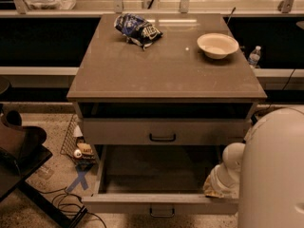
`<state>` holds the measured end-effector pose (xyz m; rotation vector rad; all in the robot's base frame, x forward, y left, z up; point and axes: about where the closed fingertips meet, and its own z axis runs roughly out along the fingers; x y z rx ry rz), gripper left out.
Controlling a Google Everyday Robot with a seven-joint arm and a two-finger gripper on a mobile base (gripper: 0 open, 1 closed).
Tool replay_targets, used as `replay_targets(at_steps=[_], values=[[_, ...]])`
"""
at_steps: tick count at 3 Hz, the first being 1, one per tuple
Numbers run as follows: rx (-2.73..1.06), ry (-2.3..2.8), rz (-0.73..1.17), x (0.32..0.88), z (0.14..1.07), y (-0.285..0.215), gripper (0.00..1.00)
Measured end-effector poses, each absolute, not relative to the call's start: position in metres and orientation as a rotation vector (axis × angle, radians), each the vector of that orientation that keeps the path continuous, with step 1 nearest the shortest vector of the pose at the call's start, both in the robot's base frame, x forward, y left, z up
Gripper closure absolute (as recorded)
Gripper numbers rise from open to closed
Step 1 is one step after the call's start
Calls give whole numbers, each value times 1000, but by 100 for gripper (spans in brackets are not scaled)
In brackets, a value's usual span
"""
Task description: Open middle drawer
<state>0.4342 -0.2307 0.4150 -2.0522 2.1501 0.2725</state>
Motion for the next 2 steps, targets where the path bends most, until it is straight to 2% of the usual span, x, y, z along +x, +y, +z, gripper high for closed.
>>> replay_targets(at_steps=[1,2], values=[[-2022,2195,331,407,425,-224,100],[-2022,2195,332,407,425,-224,100]])
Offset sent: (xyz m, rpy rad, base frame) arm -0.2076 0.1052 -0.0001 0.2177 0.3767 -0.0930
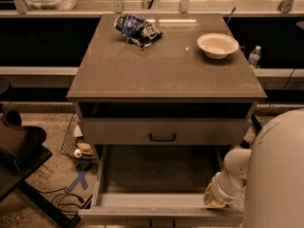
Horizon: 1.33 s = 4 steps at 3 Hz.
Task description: Open middle drawer
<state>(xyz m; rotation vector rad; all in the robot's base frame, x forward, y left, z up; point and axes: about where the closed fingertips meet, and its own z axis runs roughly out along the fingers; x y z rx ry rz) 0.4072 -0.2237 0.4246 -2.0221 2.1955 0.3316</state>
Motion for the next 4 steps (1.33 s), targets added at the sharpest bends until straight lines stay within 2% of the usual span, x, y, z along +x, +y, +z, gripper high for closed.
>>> replay_targets(at_steps=[3,4], values=[[-2066,2016,378,427,367,-186,100],[-2113,2054,375,407,384,-191,100]])
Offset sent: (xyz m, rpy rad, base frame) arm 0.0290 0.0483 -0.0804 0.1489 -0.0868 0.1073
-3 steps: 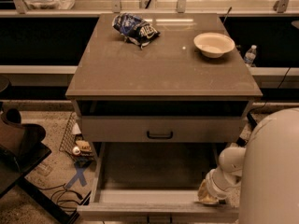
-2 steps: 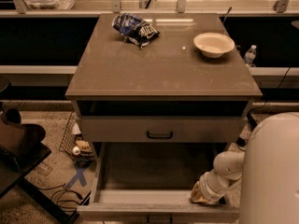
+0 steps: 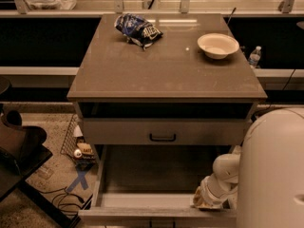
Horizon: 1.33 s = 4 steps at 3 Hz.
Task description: Open middle drawer
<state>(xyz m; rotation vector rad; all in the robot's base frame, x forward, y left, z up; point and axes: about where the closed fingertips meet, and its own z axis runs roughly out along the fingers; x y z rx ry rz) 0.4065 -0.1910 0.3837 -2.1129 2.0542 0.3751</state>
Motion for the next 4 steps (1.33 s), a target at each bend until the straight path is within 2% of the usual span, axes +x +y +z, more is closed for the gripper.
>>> replay_targets(at_steps=[1,2,3,4], values=[[-2119,2114,427,370,398,-197,100],[-2119,2114,427,370,398,-197,100],[-2097,2152,584,326,394,-198,100],[-2085,2168,653,310,393,-199,86]])
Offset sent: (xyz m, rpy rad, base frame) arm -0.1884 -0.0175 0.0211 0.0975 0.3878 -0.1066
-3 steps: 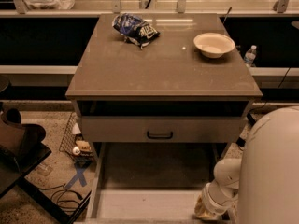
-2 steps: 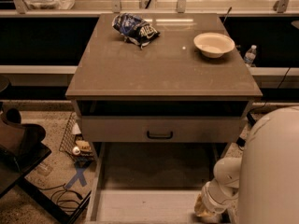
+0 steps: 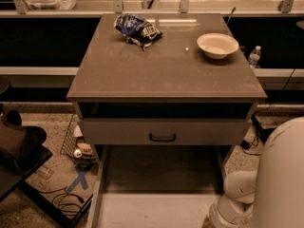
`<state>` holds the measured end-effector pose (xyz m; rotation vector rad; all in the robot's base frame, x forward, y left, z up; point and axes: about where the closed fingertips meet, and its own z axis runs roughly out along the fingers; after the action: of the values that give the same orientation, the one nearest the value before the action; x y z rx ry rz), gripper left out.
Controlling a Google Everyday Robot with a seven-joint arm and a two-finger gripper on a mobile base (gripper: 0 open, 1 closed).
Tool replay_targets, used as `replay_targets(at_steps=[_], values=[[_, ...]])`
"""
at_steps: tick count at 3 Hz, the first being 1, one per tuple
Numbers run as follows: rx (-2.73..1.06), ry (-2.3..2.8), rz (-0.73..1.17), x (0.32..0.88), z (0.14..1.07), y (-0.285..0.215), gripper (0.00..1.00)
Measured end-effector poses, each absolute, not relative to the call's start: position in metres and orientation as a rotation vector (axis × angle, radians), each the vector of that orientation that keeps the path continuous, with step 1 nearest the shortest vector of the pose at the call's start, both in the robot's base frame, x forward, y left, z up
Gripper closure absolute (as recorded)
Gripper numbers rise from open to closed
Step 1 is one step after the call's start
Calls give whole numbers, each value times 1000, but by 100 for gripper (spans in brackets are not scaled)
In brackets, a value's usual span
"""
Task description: Open middle drawer
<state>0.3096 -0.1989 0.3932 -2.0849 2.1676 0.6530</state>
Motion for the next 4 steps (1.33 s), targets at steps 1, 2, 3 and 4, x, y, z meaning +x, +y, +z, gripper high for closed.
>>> replay_targets(at_steps=[1,2,3,4], values=[[-2085,2168,656,309,393,-199,63],[-2086,2168,659,308,392,-198,40],[-2087,2168,662,307,392,-198,17],[-2088,2169,666,307,391,-198,0]])
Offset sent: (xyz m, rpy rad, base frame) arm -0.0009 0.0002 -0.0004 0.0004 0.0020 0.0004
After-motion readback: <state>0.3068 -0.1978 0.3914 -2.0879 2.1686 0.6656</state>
